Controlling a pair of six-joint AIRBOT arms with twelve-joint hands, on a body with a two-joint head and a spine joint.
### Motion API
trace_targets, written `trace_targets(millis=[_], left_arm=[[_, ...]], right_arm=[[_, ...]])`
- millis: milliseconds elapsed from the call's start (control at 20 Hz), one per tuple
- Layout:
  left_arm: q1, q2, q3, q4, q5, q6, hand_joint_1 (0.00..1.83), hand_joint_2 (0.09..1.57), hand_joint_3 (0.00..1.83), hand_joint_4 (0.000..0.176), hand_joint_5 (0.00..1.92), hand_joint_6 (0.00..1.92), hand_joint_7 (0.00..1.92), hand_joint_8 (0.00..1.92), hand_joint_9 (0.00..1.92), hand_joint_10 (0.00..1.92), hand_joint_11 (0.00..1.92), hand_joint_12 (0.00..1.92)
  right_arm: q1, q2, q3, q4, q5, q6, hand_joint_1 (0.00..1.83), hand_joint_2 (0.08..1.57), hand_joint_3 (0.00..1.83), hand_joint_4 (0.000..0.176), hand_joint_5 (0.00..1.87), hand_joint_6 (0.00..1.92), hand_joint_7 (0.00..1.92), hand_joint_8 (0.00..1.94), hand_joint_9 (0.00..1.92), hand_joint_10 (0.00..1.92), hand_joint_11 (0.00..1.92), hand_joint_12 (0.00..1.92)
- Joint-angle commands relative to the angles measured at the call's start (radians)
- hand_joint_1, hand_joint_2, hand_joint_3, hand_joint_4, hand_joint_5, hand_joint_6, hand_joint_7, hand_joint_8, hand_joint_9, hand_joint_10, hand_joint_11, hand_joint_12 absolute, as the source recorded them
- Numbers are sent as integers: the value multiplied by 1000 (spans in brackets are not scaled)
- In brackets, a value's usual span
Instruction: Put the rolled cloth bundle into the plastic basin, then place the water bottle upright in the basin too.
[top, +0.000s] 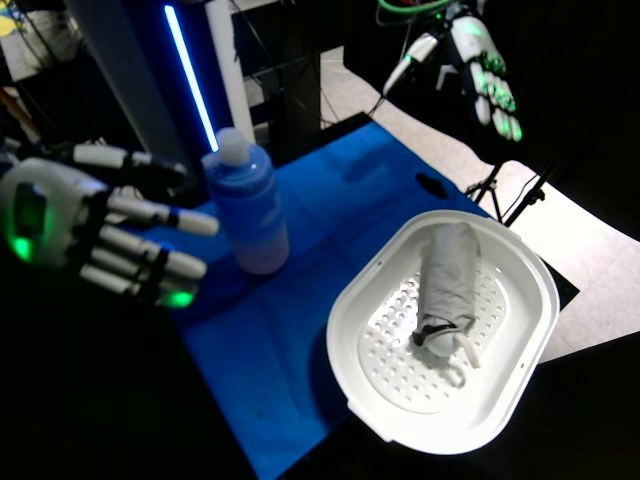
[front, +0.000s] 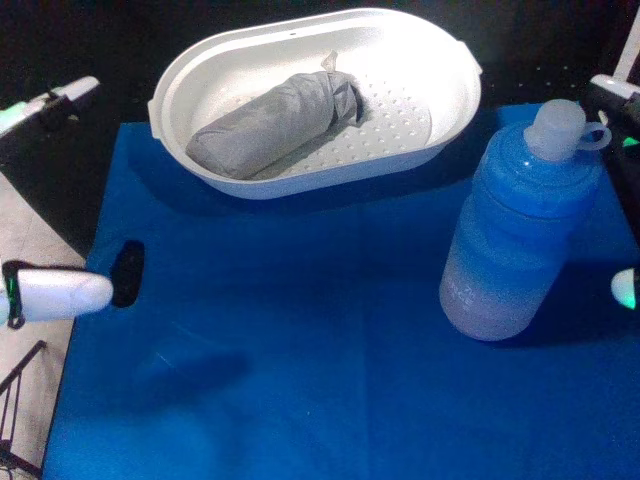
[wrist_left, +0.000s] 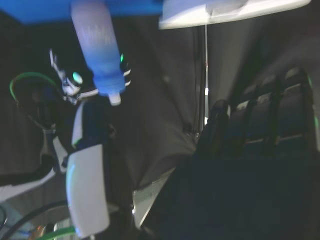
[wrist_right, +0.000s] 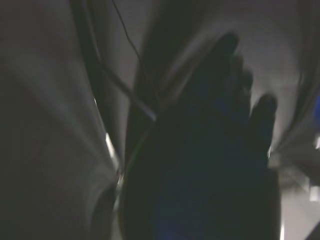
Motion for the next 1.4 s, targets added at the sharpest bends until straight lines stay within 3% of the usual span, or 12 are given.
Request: trace_targets(millis=[0,150,400,500,650,700,750,850,950,1100,1250,1350], left_arm=[[-7,-5,5,-7,-126,-10,633,854,13,176,0,0,0,0,0,0,0,0],[-7,-17,8,-10,-124,-13,644,862,11,176,0,0,0,0,0,0,0,0],[-6,-28,5,-13,-121,-18,666,862,4,176,0,0,0,0,0,0,0,0],[-1,-33,4,-16,-122,-22,651,855,0,176,0,0,0,0,0,0,0,0],[1,-37,3,-15,-120,-28,590,841,0,176,0,0,0,0,0,0,0,0],[2,-38,3,-15,-120,-28,555,838,0,176,0,0,0,0,0,0,0,0],[3,-39,2,-15,-119,-29,559,835,0,176,0,0,0,0,0,0,0,0],[5,-41,3,-16,-117,-32,565,834,0,176,0,0,0,0,0,0,0,0],[4,-40,8,-16,-117,-33,585,835,0,176,0,0,0,0,0,0,0,0],[4,-44,11,-17,-117,-34,566,842,2,176,0,0,0,0,0,0,0,0],[4,-50,12,-22,-116,-36,599,857,5,176,0,0,0,0,0,0,0,0],[4,-52,12,-22,-115,-38,597,851,1,176,0,0,0,0,0,0,0,0]], right_arm=[[18,-2,1,3,119,7,726,982,0,176,0,0,98,2,130,2,0,639],[36,-9,3,-25,119,21,769,973,0,176,2,1,117,7,136,3,0,641],[68,-23,27,-38,119,46,779,982,3,176,0,0,192,3,160,0,0,823],[80,-64,83,-39,120,175,836,993,1,176,23,3,168,0,121,1,0,686],[85,-96,108,-21,120,203,794,1030,10,176,35,1,154,0,93,0,0,673],[87,-102,109,-16,120,203,711,1007,0,176,25,1,165,1,110,3,0,864],[91,-112,113,-9,120,203,702,973,0,176,43,3,188,5,132,8,0,919],[98,-130,114,5,120,229,750,921,0,176,42,4,154,0,104,0,0,855],[103,-147,115,14,121,249,742,934,2,176,14,0,102,0,95,2,0,855],[104,-188,114,18,128,297,732,963,1,176,0,0,60,3,60,4,0,706],[105,-230,115,10,136,319,711,949,0,176,0,0,78,2,96,5,0,854],[109,-238,117,-3,136,328,735,943,0,176,0,0,96,4,94,2,0,785]])
